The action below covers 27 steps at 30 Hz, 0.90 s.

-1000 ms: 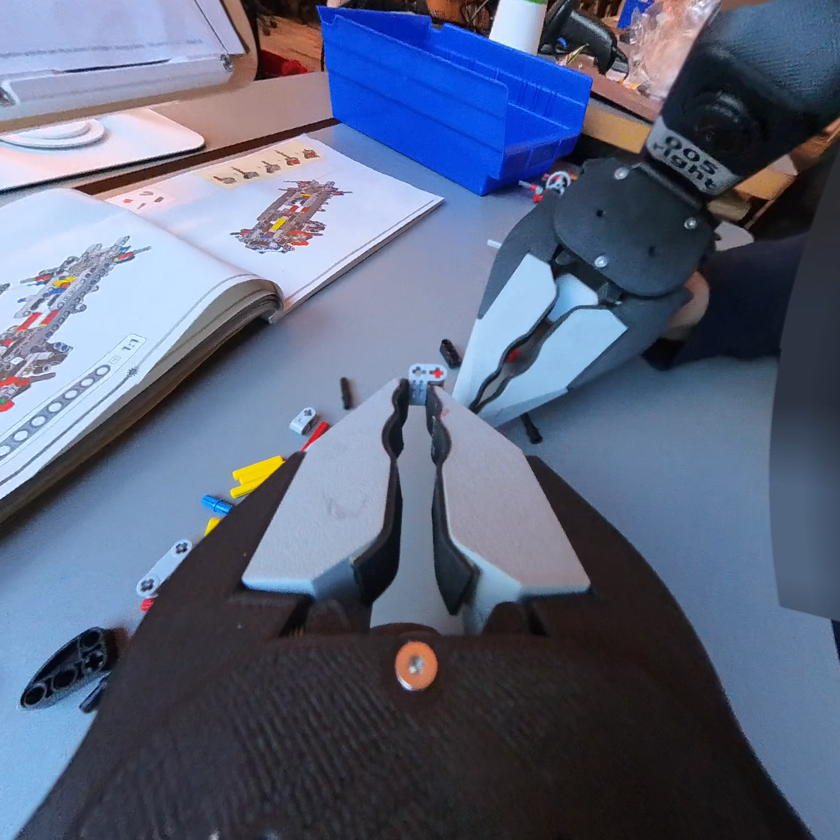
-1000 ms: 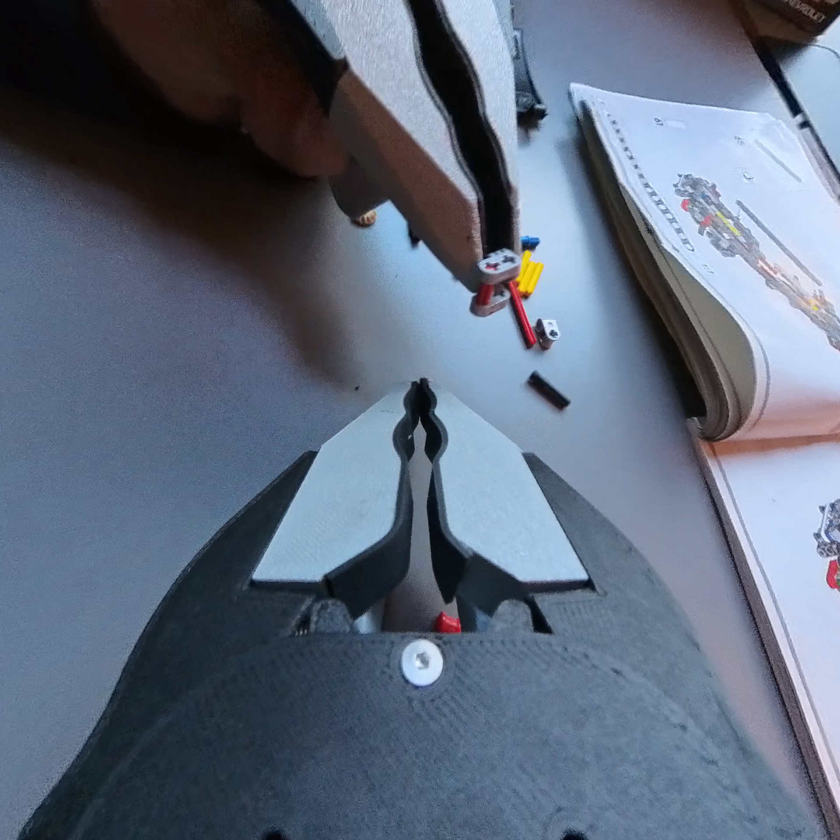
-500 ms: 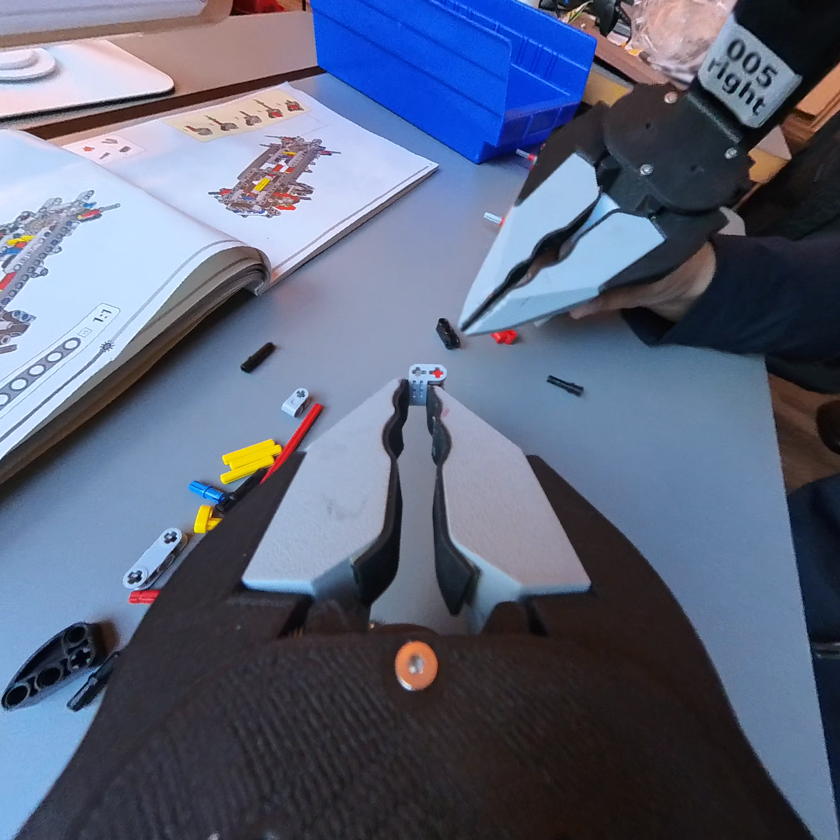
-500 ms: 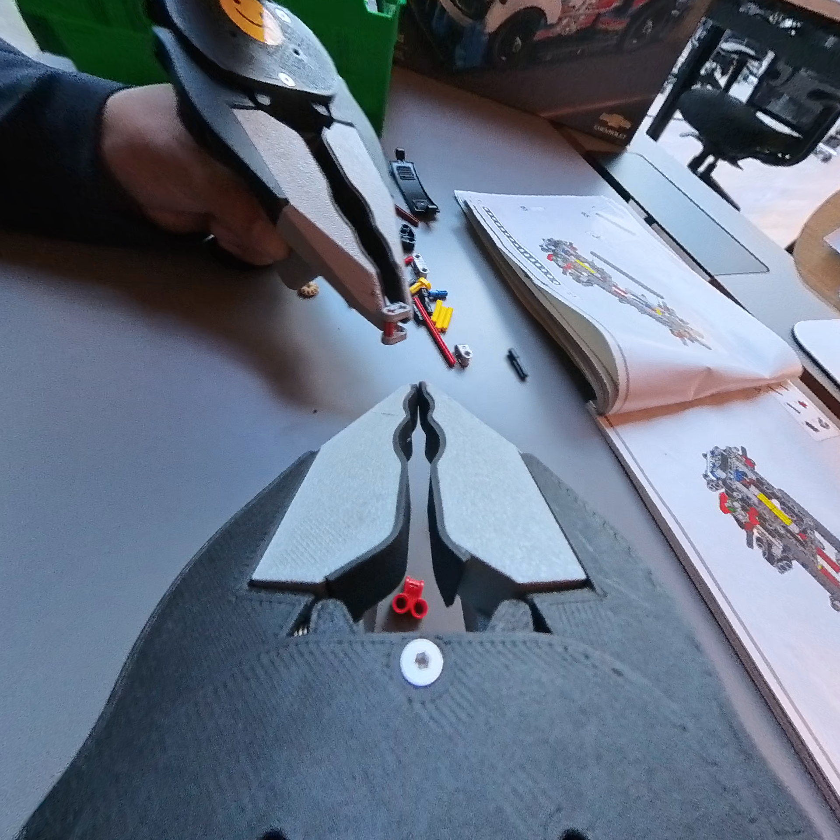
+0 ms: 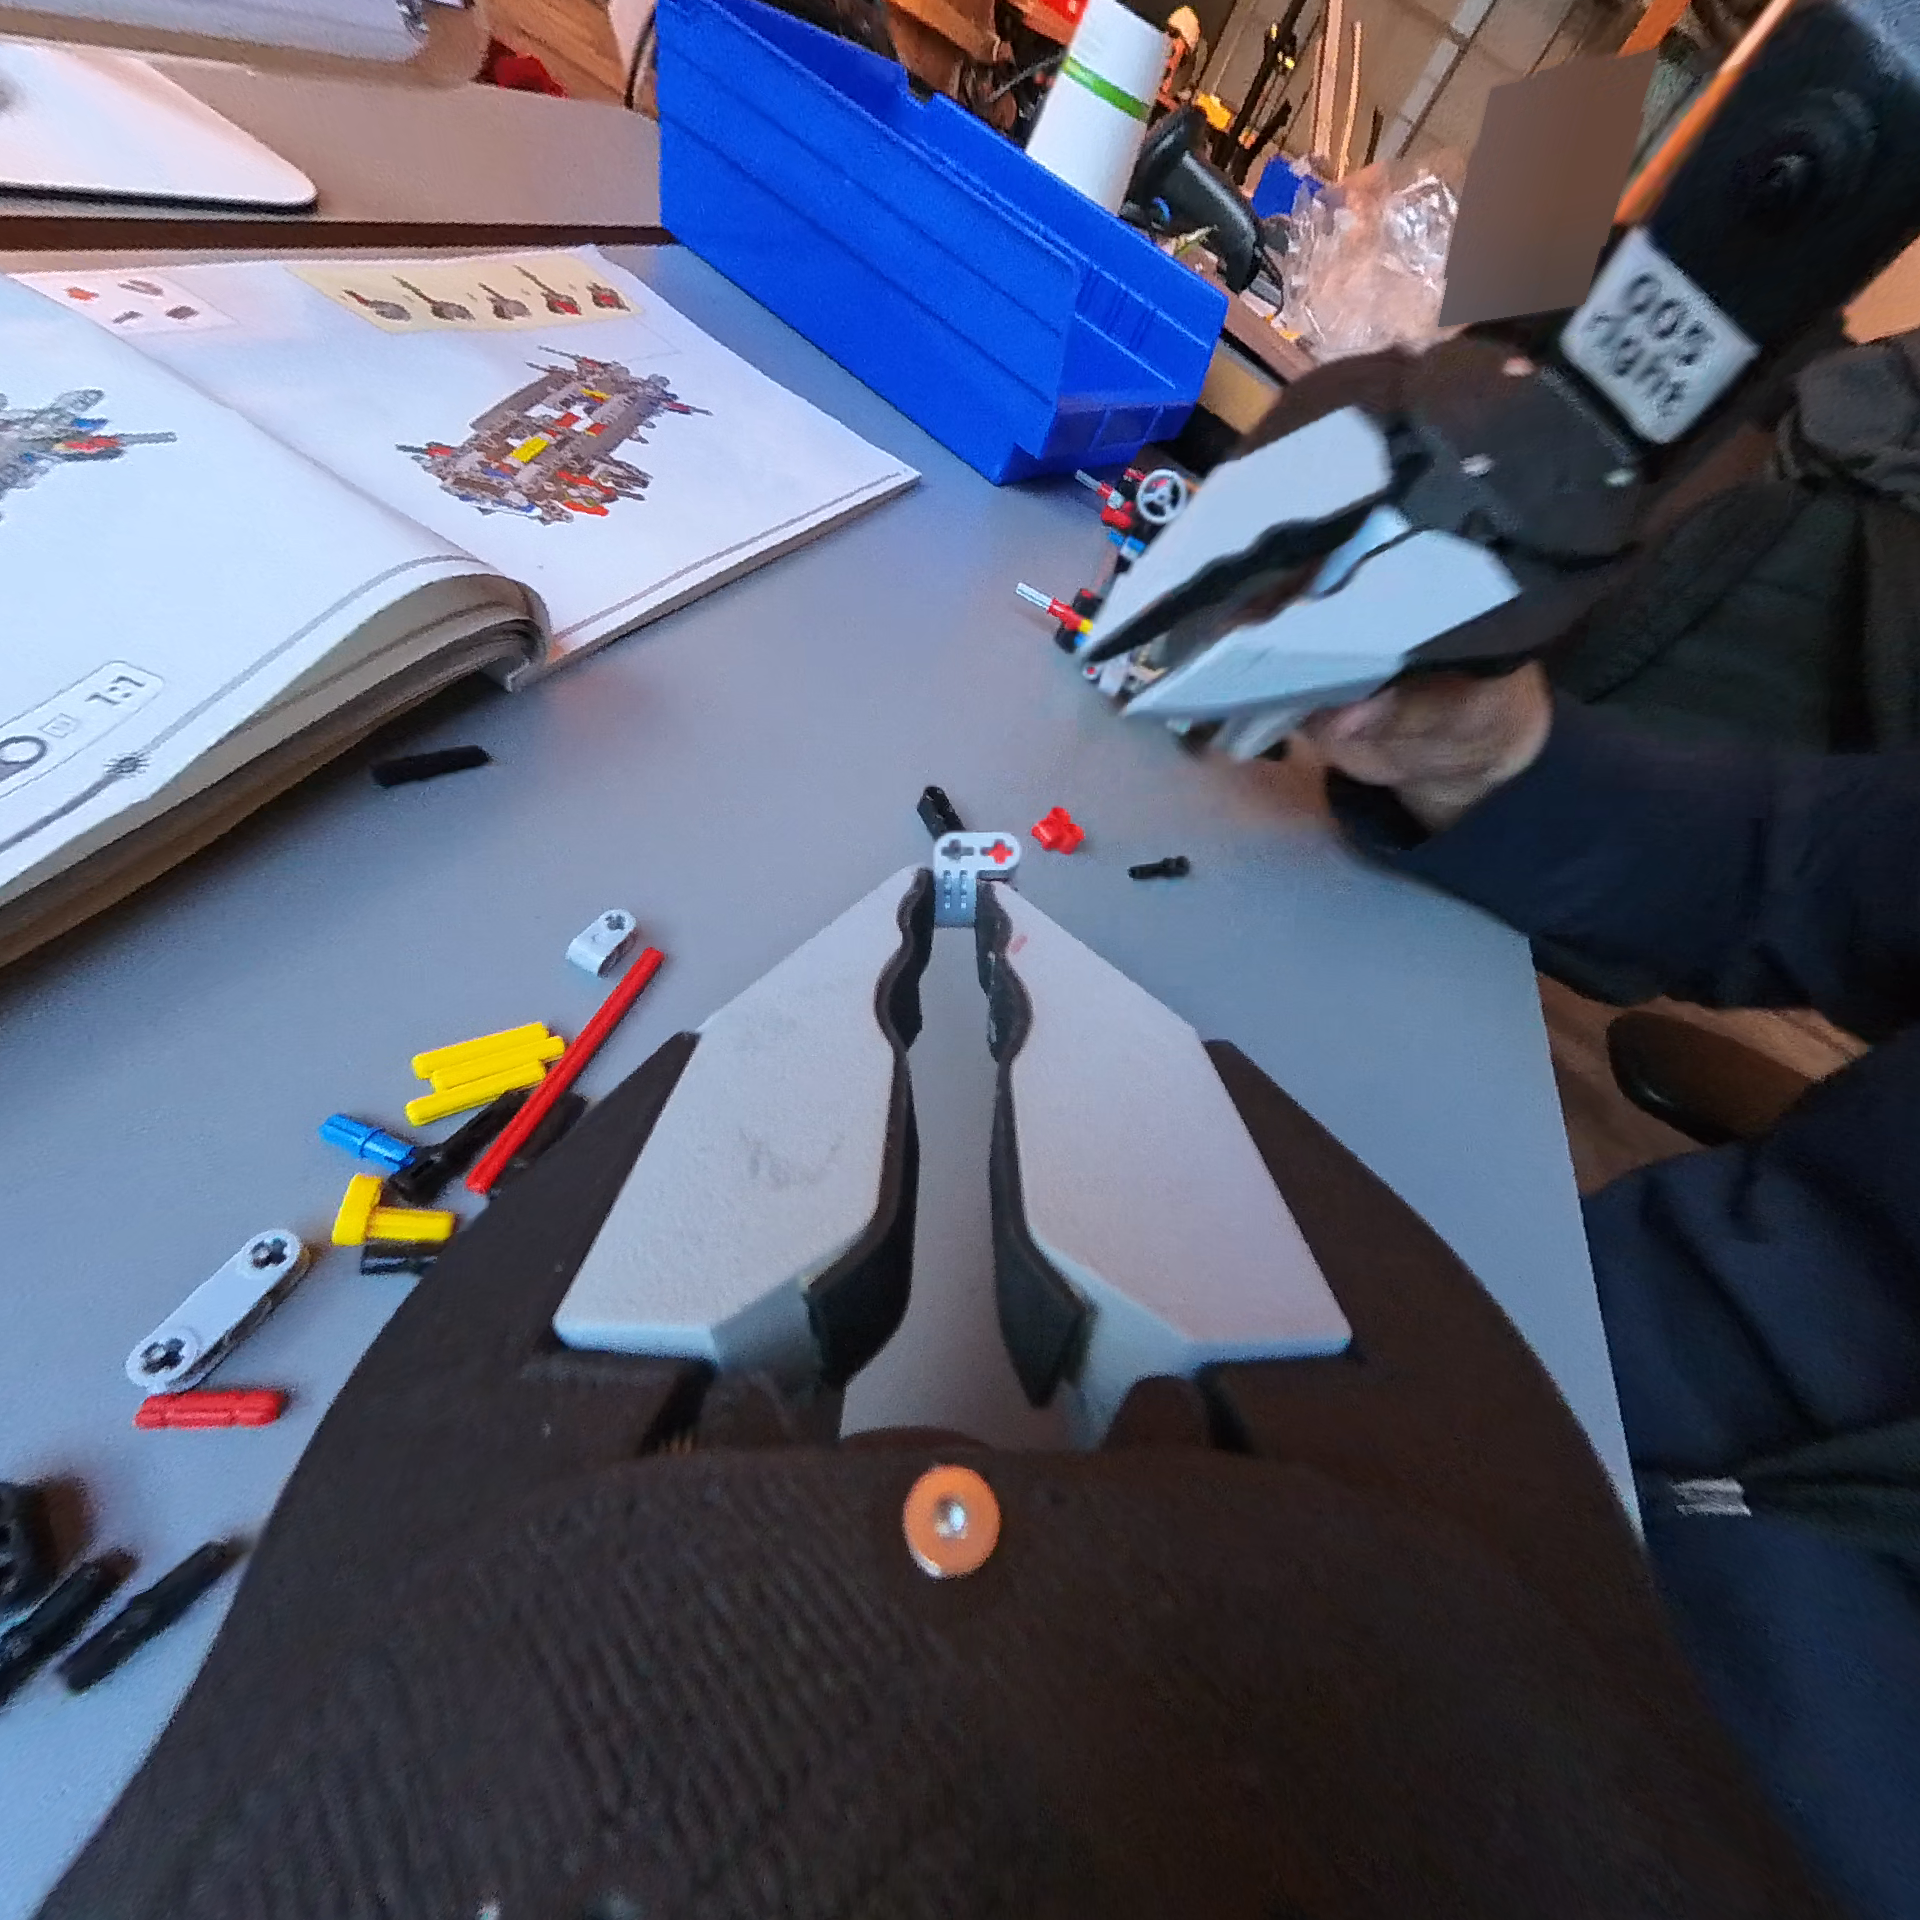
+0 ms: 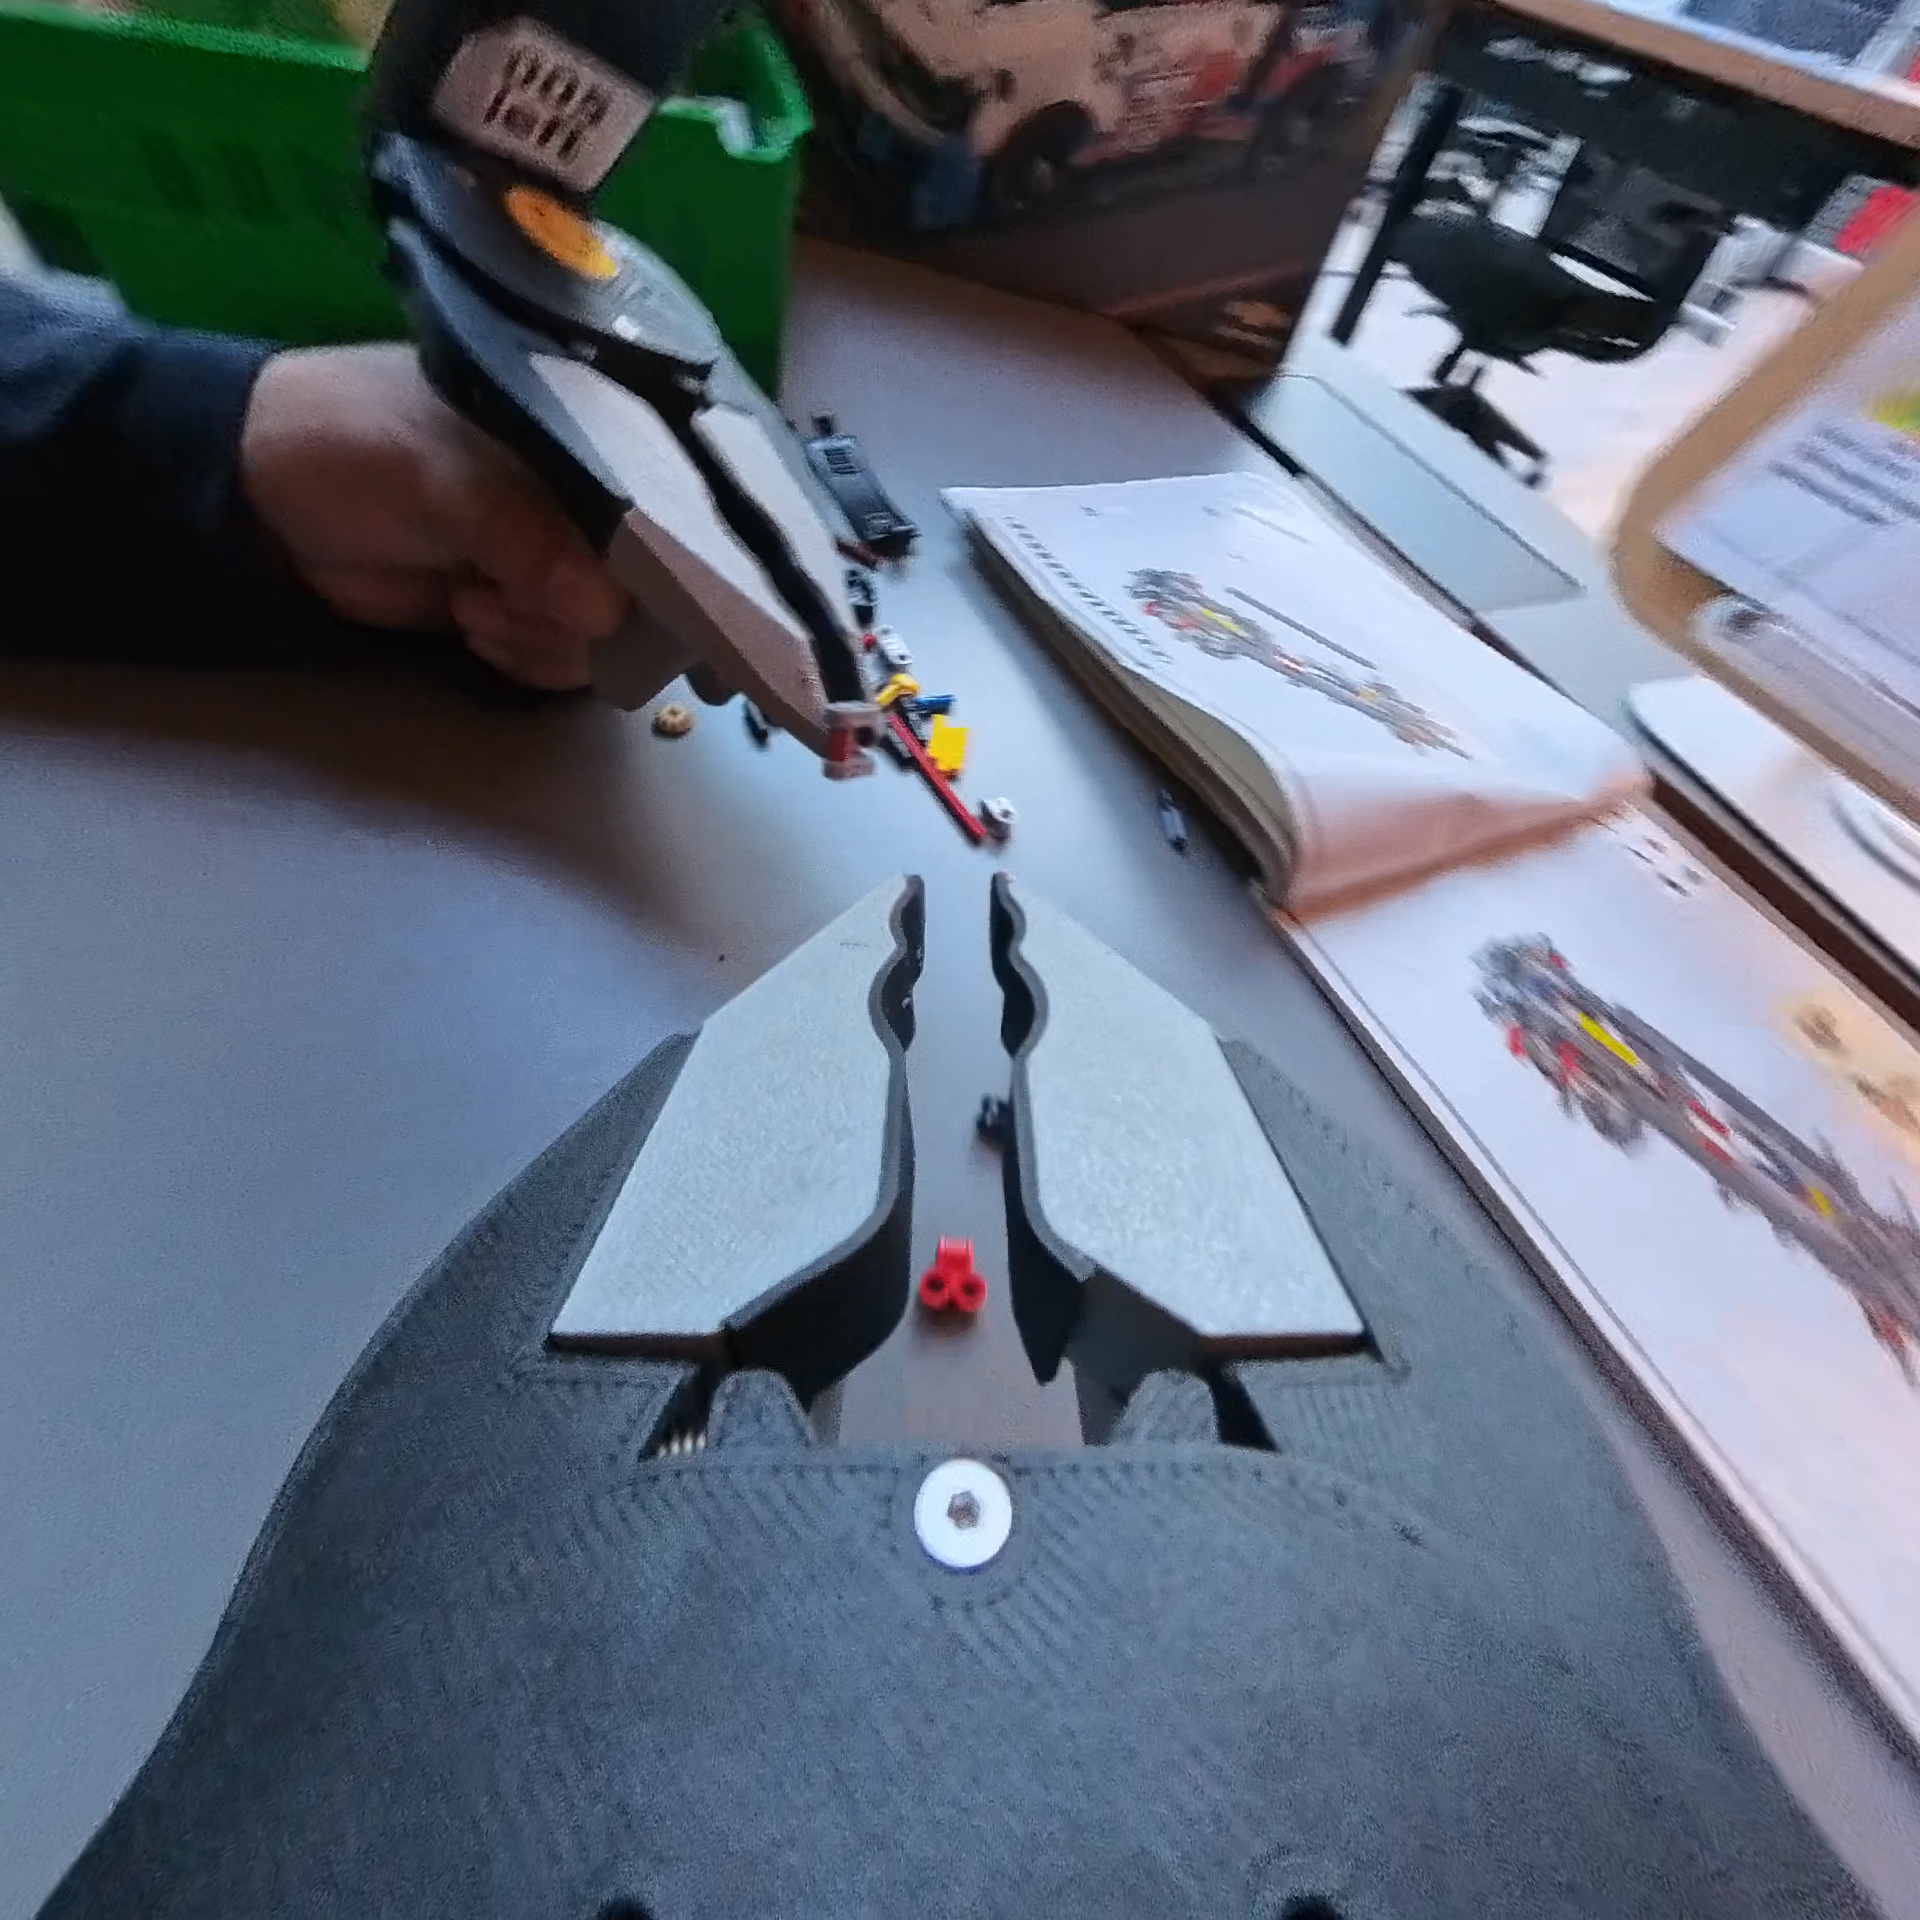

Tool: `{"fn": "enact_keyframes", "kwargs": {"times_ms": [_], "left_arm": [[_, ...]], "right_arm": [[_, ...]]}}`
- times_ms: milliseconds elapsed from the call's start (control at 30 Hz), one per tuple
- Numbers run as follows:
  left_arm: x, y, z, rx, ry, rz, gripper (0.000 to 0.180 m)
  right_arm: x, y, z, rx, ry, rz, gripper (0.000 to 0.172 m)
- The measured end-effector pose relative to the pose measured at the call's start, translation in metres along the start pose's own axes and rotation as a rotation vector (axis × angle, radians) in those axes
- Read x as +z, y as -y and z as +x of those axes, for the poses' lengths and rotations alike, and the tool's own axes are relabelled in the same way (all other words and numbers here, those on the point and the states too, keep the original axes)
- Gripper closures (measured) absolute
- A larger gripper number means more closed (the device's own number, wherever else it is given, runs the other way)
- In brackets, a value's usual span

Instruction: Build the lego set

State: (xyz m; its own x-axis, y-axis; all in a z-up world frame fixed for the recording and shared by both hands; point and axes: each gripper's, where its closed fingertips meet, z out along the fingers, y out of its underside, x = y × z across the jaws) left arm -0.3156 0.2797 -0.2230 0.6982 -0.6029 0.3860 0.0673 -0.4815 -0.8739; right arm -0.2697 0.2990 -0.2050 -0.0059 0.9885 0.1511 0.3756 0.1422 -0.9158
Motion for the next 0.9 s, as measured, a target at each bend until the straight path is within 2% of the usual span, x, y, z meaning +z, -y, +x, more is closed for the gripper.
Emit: {"fn": "enact_keyframes", "kwargs": {"times_ms": [67,167,233,400,500,567,667,767,900], "left_arm": [[-0.003,0.001,-0.003,-0.005,0.007,0.009,0.175],[-0.005,0.002,-0.004,-0.012,0.005,0.010,0.174],[-0.005,0.003,0.000,-0.011,-0.006,0.009,0.174],[-0.008,0.005,0.001,0.013,0.008,0.013,0.174],[-0.016,0.011,-0.006,0.026,0.044,0.033,0.174],[-0.023,0.015,-0.010,0.019,0.055,0.049,0.174],[-0.032,0.023,-0.012,0.005,0.059,0.082,0.174],[-0.034,0.026,-0.012,0.013,0.064,0.090,0.174],[-0.031,0.022,-0.014,0.033,0.088,0.064,0.174]], "right_arm": [[-0.028,-0.006,0.000,0.081,-0.051,-0.025,0.164],[-0.059,-0.047,-0.008,0.124,-0.117,-0.237,0.162],[-0.071,-0.062,-0.016,0.113,-0.147,-0.313,0.162],[-0.067,-0.096,-0.010,0.023,-0.233,-0.510,0.161],[-0.056,-0.105,-0.002,-0.051,-0.256,-0.586,0.161],[-0.049,-0.099,-0.003,-0.047,-0.227,-0.592,0.162],[-0.038,-0.062,0.006,-0.073,-0.239,-0.470,0.162],[-0.022,-0.027,0.037,-0.102,-0.316,-0.347,0.147],[0.016,-0.024,0.067,-0.095,-0.309,-0.413,0.136]]}}
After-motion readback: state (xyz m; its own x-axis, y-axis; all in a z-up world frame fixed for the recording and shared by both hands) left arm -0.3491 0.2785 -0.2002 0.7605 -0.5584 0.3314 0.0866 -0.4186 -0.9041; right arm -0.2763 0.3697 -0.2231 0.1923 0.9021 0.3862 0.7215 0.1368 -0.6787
